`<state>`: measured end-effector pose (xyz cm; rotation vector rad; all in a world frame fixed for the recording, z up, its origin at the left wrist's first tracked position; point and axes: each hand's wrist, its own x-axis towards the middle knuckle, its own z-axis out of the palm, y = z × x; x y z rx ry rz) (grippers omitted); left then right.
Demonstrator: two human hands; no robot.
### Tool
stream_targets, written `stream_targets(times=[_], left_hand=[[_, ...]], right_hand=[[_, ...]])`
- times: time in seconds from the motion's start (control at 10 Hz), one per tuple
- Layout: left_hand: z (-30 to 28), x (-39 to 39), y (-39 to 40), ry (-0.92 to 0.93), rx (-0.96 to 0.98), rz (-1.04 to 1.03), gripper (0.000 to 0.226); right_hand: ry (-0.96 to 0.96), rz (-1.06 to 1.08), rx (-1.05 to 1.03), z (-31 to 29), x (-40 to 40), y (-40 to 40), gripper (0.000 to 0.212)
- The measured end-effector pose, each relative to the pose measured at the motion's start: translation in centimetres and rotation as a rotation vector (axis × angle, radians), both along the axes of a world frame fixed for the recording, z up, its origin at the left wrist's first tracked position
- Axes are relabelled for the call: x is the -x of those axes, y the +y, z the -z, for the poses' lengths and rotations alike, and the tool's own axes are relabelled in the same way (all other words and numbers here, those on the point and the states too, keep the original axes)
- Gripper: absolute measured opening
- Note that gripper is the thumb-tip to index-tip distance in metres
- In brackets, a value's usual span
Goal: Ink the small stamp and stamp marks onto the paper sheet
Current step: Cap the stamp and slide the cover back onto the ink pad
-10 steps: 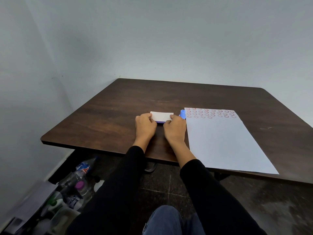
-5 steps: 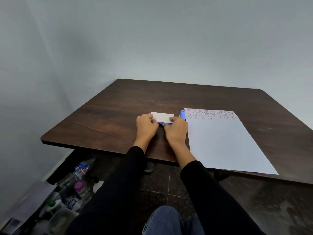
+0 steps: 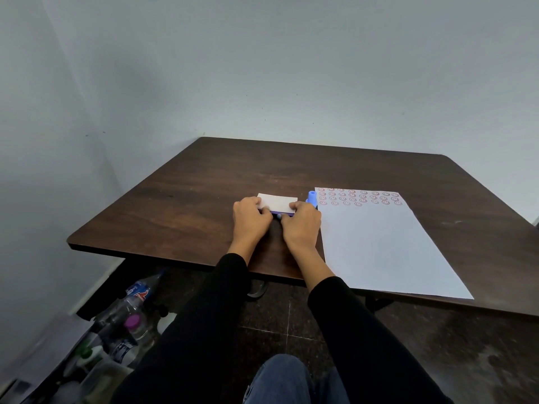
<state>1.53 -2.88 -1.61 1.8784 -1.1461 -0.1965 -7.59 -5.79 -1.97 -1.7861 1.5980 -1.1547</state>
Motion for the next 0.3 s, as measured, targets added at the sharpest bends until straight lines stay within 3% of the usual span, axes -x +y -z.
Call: stream_targets(times=[0.1,0.3], left_hand=[[-0.35,0.17,0.29,-0.040,0.011,0.003,0.007],[-0.10,-0.02,0.21,-0.030,0.058,-0.007,0.014]], right_hand=[[-0.003,-0.001,0.004,-0.13,0.11,0.19,0.037],[-0.005,-0.035,-0.004,-0.48,0.74,0.55,0.039]])
